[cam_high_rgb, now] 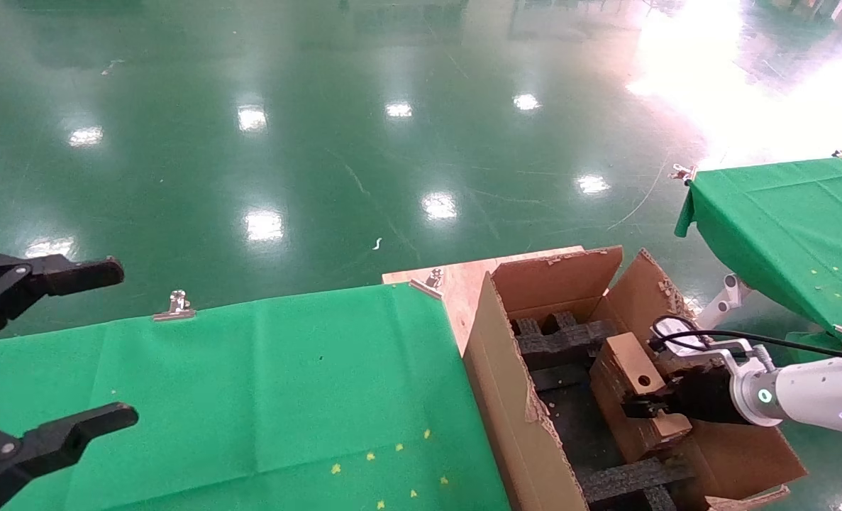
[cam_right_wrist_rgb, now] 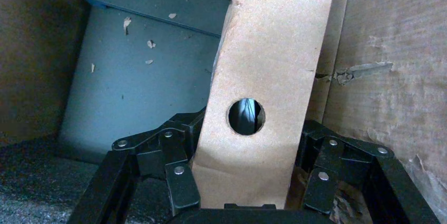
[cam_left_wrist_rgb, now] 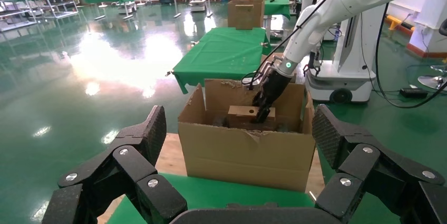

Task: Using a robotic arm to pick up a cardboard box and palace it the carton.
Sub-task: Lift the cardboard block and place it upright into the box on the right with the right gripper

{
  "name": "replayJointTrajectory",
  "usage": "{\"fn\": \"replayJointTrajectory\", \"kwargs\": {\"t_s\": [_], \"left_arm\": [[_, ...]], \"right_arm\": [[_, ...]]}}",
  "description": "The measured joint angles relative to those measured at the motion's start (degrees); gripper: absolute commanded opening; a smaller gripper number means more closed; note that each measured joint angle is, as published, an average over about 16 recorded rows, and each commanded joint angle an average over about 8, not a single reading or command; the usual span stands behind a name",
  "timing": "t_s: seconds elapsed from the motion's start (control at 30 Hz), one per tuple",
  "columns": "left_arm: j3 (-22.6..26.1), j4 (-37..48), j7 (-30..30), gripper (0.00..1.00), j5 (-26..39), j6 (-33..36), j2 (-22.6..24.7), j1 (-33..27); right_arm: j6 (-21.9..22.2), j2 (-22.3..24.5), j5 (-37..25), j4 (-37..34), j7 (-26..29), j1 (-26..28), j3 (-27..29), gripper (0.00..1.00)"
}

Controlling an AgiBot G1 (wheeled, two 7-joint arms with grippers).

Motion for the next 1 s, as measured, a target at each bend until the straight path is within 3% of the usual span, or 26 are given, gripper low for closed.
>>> {"fn": "replayJointTrajectory", "kwargs": {"t_s": [0.63,1.0], "left_arm": [[0.0,0.0,0.0,1.00,0.0,0.0,0.0,0.0],[0.0,0.0,0.0,1.00,0.0,0.0,0.0,0.0]], "right_arm": [[-0.2,0.9,-0.8,1.0,0.3,2.0,-0.1,1.00],[0.3,2.8,-2.7,4.1,0.4,7.4,0.4,1.00]]}}
